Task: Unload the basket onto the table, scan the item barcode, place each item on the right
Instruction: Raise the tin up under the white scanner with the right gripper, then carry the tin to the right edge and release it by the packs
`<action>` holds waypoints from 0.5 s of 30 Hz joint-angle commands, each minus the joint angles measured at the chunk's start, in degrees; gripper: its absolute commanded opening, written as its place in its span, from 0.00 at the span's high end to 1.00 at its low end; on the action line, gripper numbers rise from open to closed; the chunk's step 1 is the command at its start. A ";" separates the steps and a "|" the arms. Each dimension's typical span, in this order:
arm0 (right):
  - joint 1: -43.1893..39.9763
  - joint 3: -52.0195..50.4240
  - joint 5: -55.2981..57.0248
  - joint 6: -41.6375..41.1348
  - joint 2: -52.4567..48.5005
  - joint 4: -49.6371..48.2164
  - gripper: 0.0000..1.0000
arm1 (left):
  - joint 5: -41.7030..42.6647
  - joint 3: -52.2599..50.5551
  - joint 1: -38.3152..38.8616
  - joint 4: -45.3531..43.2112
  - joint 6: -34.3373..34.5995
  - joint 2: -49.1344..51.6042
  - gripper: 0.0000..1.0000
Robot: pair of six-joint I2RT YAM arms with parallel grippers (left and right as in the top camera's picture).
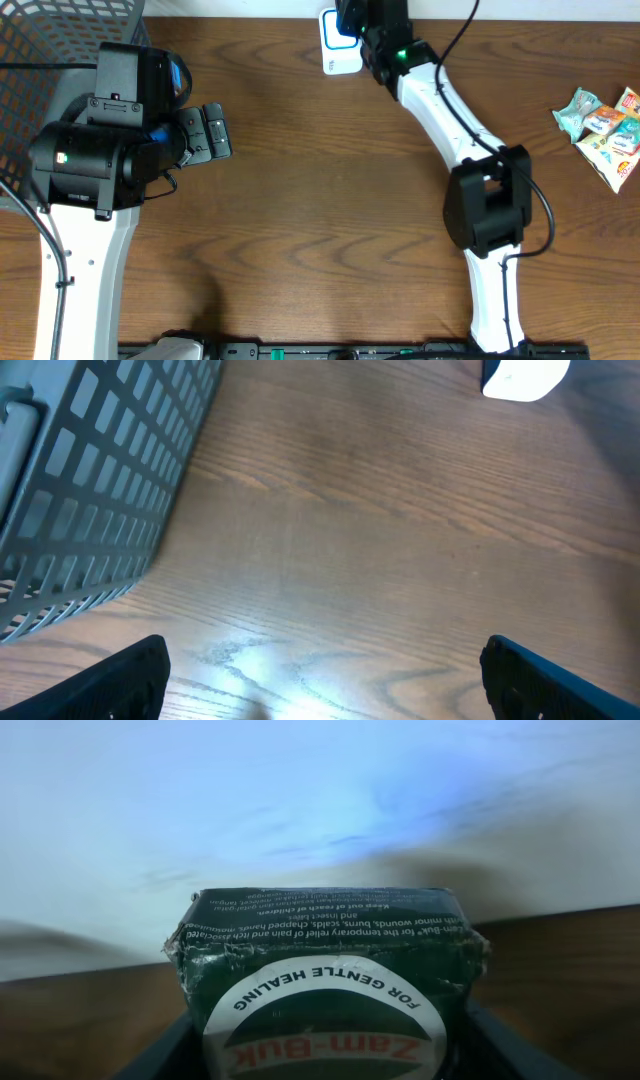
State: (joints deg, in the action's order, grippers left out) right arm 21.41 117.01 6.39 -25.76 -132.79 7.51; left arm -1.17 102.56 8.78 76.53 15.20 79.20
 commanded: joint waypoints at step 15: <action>3.56 0.96 11.69 8.72 -7.10 -7.04 0.56 | 0.37 -0.33 -0.20 0.22 0.13 -0.13 0.02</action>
State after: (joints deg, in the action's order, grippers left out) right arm 24.97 117.01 15.14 -18.33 -139.33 1.13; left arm -1.17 102.56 8.78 76.55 15.20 79.20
